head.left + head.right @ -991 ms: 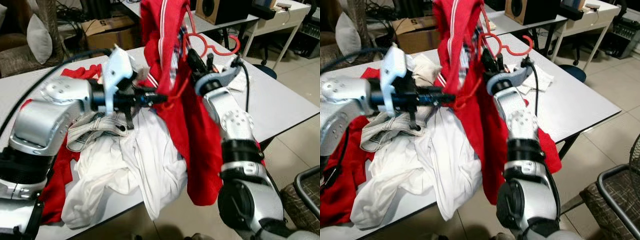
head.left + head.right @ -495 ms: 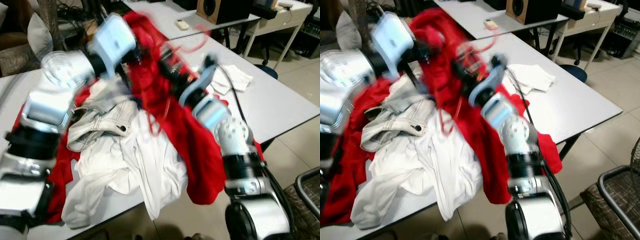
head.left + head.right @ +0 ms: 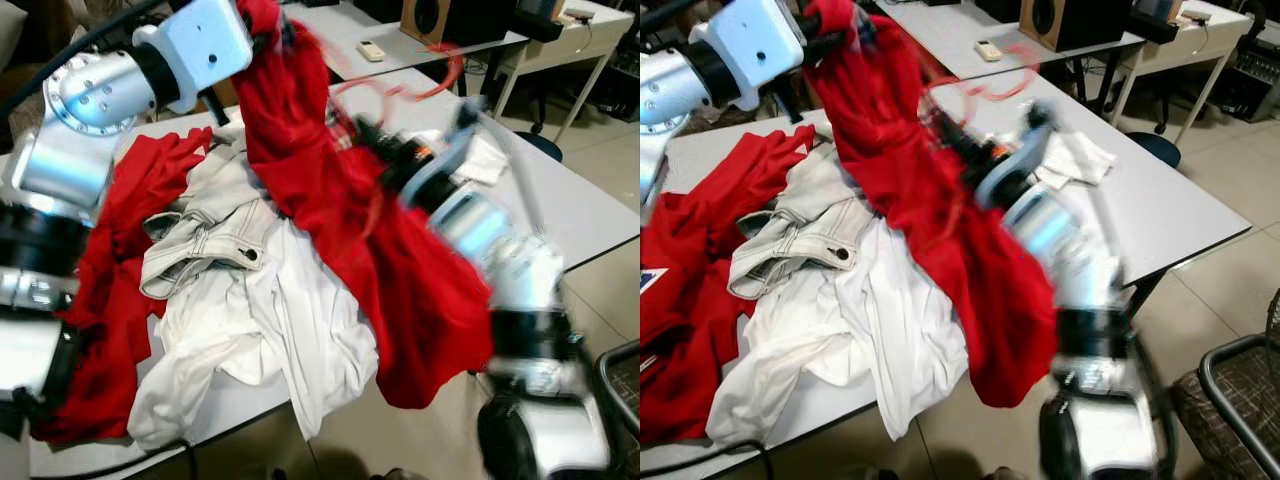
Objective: Hang hanger
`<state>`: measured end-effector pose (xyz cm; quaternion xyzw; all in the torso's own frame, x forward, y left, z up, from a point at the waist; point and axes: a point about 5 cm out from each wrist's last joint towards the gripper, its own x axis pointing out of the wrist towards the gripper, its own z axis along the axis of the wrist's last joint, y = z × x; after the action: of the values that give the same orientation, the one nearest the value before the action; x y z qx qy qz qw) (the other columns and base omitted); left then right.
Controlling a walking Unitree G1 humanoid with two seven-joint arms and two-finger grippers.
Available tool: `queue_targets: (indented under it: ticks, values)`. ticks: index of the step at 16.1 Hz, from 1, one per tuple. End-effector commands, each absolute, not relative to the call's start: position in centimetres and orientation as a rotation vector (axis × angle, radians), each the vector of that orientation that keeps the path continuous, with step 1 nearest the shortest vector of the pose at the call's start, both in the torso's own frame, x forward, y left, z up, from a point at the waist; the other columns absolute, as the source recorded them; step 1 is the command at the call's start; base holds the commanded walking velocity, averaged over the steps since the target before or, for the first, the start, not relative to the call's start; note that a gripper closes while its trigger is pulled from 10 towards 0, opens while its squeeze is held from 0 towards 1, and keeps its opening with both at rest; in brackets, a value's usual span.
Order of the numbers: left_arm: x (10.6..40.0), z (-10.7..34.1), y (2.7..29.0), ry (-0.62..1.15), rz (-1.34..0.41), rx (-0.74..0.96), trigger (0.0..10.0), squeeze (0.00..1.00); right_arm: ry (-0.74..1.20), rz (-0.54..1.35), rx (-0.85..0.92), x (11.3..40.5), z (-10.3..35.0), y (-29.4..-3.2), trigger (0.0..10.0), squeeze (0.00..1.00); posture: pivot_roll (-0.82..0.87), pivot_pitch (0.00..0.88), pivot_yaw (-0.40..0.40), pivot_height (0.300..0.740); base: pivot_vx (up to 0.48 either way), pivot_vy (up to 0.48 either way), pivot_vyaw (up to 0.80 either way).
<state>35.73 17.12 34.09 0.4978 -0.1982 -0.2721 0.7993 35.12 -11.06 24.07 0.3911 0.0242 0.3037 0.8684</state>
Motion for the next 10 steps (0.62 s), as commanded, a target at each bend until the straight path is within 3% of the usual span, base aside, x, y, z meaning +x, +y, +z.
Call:
queue_targets:
  ticks: [1,2,5,8,10]
  values:
    - [35.7,35.6,17.4,-0.482,-0.551,1.134,0.0,0.00,-0.023,0.626,0.850,35.7,25.9,-12.0,10.0,0.00,-0.11,0.000,0.053,0.740,0.000,0.000,0.00]
    - [35.5,38.1,17.8,-0.608,-0.435,1.163,0.0,0.00,-0.171,0.630,0.869,35.7,28.4,-13.5,10.0,0.00,-0.11,0.000,0.049,0.740,0.000,0.000,0.00]
    - [35.2,40.5,18.2,-0.715,-0.350,1.110,0.0,0.00,-0.272,0.661,0.933,34.8,30.1,-15.1,10.0,0.00,-0.11,0.000,0.045,0.740,0.000,0.000,0.00]
    - [36.3,35.6,17.3,-0.574,-0.480,1.047,0.0,0.00,-0.052,0.677,0.865,32.7,25.1,-13.4,10.0,0.00,-0.12,0.000,0.045,0.740,0.000,0.000,0.00]
    - [36.2,34.7,16.9,-0.581,-0.492,1.015,0.0,0.00,0.016,0.655,0.895,31.8,23.2,-12.8,10.0,0.00,-0.12,0.000,0.042,0.740,0.000,0.000,0.00]
